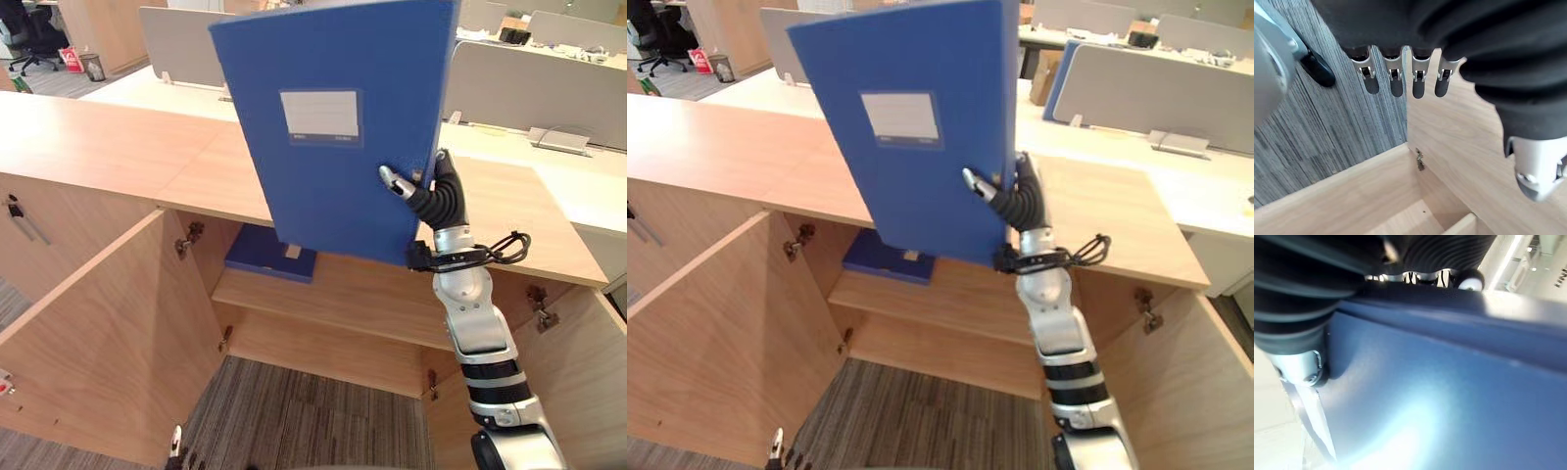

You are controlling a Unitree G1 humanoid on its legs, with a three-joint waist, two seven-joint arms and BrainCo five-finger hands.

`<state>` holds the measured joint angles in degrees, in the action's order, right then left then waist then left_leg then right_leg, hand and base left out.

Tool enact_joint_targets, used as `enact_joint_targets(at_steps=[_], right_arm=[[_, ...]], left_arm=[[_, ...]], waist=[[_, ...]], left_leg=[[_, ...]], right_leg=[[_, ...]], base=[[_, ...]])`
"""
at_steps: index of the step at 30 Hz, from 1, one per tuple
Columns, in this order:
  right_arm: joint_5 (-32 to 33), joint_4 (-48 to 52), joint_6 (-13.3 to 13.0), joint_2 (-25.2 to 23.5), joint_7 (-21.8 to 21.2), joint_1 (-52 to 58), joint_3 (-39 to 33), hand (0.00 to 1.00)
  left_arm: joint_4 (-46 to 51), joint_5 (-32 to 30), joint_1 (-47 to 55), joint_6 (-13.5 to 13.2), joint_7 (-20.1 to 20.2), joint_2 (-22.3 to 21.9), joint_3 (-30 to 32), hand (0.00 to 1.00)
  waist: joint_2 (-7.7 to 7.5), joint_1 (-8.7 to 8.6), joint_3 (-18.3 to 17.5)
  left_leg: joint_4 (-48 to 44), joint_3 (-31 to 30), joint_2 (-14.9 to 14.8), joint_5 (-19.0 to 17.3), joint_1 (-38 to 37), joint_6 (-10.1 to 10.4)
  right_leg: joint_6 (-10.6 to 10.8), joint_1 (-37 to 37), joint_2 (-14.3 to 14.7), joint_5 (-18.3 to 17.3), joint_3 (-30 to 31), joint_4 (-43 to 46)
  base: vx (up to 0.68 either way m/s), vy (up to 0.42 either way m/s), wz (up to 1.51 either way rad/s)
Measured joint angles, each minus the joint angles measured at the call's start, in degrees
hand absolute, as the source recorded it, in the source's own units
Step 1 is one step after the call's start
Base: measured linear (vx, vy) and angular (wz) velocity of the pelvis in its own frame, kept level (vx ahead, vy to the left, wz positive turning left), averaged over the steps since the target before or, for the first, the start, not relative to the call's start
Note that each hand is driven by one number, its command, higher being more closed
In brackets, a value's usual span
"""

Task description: Walk over to the cabinet, pick up the folder, carry it to the office cabinet, place the folder inside the office cabinet, then close the office cabinet door

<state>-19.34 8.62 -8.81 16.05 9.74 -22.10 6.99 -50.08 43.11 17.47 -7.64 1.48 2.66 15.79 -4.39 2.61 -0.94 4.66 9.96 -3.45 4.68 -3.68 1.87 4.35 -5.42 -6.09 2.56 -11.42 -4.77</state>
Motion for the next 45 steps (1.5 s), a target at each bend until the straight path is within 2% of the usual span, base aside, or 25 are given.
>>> enact_joint_targets(at_steps=[2,5,7,9,13,14,17,18,20,22,26,30,32,36,43,45], right_arm=[[-2.7,0.1,-1.6,2.7,-0.7,0.3,8.6,1.0],[-5.6,-1.9,-3.8,6.1,-3.4,0.3,20.0,1.0],[-8.8,-7.9,-5.7,7.9,-7.0,0.2,30.5,1.0],[-11.4,-15.4,-6.2,8.6,-9.8,-0.5,37.3,1.0],[-15.6,-25.6,-6.2,9.8,-12.1,-2.3,43.0,1.0],[-17.1,-28.1,-6.1,10.3,-12.1,-3.3,44.3,1.0],[-20.3,-33.3,-5.9,10.6,-12.0,-5.2,44.4,1.0],[-21.2,-35.2,-5.8,10.6,-12.0,-6.6,44.4,1.0],[-23.2,-39.9,-4.4,10.3,-11.7,-10.1,44.2,1.0],[-23.4,-42.9,-2.6,9.1,-11.0,-10.8,43.2,1.0],[-22.6,-46.6,-0.5,5.6,-9.5,-10.7,38.8,1.0],[-17.4,-49.1,1.7,2.0,-8.6,-10.7,32.4,1.0],[-15.4,-50.8,2.4,0.7,-8.3,-10.7,30.8,1.0],[-13.3,-52.3,3.3,0.6,-8.1,-10.6,28.0,1.0],[-10.7,-52.9,4.3,1.2,-7.5,-9.7,25.5,1.0],[-9.1,-53.3,4.3,0.7,-7.5,-9.3,25.0,1.0]], left_arm=[[-3.8,-5.6,0.1,0.6,0.1,0.2,0.2,0.0],[-6.1,-10.3,-0.1,0.7,0.2,1.8,-0.1,0.0],[-8.1,-13.9,-0.2,1.2,0.3,2.7,-0.1,0.0],[-9.1,-15.7,-0.2,1.5,0.3,3.4,-0.1,0.0],[-10.1,-18.1,-0.4,1.7,0.7,4.3,-1.4,0.0],[-10.1,-18.8,-0.5,1.7,0.8,4.5,-2.0,0.0],[-10.0,-19.9,-1.9,1.7,0.7,4.9,-3.2,0.0],[-10.0,-20.1,-2.7,1.6,0.7,4.9,-3.5,0.0],[-9.5,-20.6,-4.1,1.6,0.6,4.7,-4.4,0.0],[-8.7,-20.9,-4.2,1.6,0.3,4.8,-4.4,0.0],[-8.7,-21.2,-5.5,1.5,0.0,5.2,-4.5,0.0],[-8.7,-21.3,-6.3,1.5,-0.4,5.5,-5.4,0.0],[-8.9,-21.2,-6.1,1.5,-0.7,5.4,-5.4,0.0],[-8.7,-21.1,-6.1,1.4,-1.0,4.9,-5.3,0.0],[-8.6,-20.9,-6.9,1.6,-1.2,4.9,-5.3,0.0],[-7.9,-20.5,-7.8,1.7,-1.8,4.9,-5.4,0.0]], waist=[[-0.14,-0.19,-0.2],[-0.35,-0.04,-0.3],[-0.68,0.5,-0.1],[-0.92,1.54,0.5],[-0.64,2.26,2.4],[-0.16,2.4,3.2],[0.24,2.91,5.2],[0.25,3.31,6.2],[1.6,4.67,9.3],[2.04,4.9,10.5],[1.59,4.31,12.4],[1.38,4.23,14.6],[1.21,4.27,14.8],[1.19,4.17,14.8],[1.39,3.11,14.4],[1.29,3.02,14.3]], left_leg=[[0.0,1.0,-0.1,-0.4,-0.6,0.5],[0.0,1.0,-0.1,-0.6,-0.6,0.8],[0.0,0.9,0.1,-0.7,-0.6,0.9],[0.0,0.8,0.3,-0.7,-0.4,0.9],[0.0,0.5,1.0,-0.7,-0.3,0.9],[0.0,0.5,1.3,-0.7,0.0,0.9],[-1.1,0.2,1.6,-0.9,1.5,0.6],[-2.1,0.1,1.7,-1.1,2.1,0.0],[-4.3,-1.1,1.9,-2.1,2.9,-1.0],[-4.9,-1.0,2.5,-2.5,2.9,-1.5],[-5.1,0.1,3.4,-2.9,2.9,-1.0],[-5.0,0.3,3.7,-2.9,3.4,-1.1],[-4.9,0.3,3.3,-2.5,3.3,-1.6],[-4.4,-0.2,2.2,-2.4,2.5,-1.7],[0.0,-3.2,0.3,-1.6,1.6,0.5],[-3.0,-4.4,-0.8,-3.4,3.0,0.8]], right_leg=[[0.0,0.0,0.0,0.0,1.0,-0.2],[0.0,0.0,0.1,0.1,1.1,-0.3],[0.1,0.0,-0.1,0.1,1.1,-0.3],[0.2,0.2,-0.4,0.2,1.1,-0.2],[0.6,0.3,-1.0,0.3,1.0,-0.2],[0.8,0.7,-1.2,0.4,1.0,-0.2],[1.1,2.2,-1.8,0.5,1.2,0.8],[1.5,3.3,-2.0,0.2,1.7,2.6],[1.7,7.5,-2.9,-1.4,2.9,8.8],[1.9,9.3,-3.8,-2.1,2.7,12.1],[1.3,11.2,-6.1,-2.5,-0.4,14.2],[1.0,11.8,-8.2,-2.1,-5.5,14.2],[1.9,12.1,-8.0,-1.0,-6.0,14.5],[1.7,11.1,-6.8,-1.1,-7.2,13.9],[0.0,9.8,-4.6,-3.2,-10.6,12.6],[-0.7,8.5,-3.5,-4.3,-12.1,11.7]], base=[[-0.03,0.026,-0.22],[-0.01,0.006,-0.02],[0.0,0.0,0.0],[0.0,0.02,0.01],[0.0,0.021,0.01],[-0.01,0.038,0.0],[-0.01,0.026,-0.02],[-0.03,0.028,-0.24],[-0.04,0.027,-0.47],[-0.05,0.043,-0.33],[-0.07,0.058,-0.15],[-0.03,0.044,-0.09],[0.04,-0.013,-0.08],[0.06,-0.022,-0.05],[0.05,-0.03,0.18],[0.09,-0.086,0.29]])
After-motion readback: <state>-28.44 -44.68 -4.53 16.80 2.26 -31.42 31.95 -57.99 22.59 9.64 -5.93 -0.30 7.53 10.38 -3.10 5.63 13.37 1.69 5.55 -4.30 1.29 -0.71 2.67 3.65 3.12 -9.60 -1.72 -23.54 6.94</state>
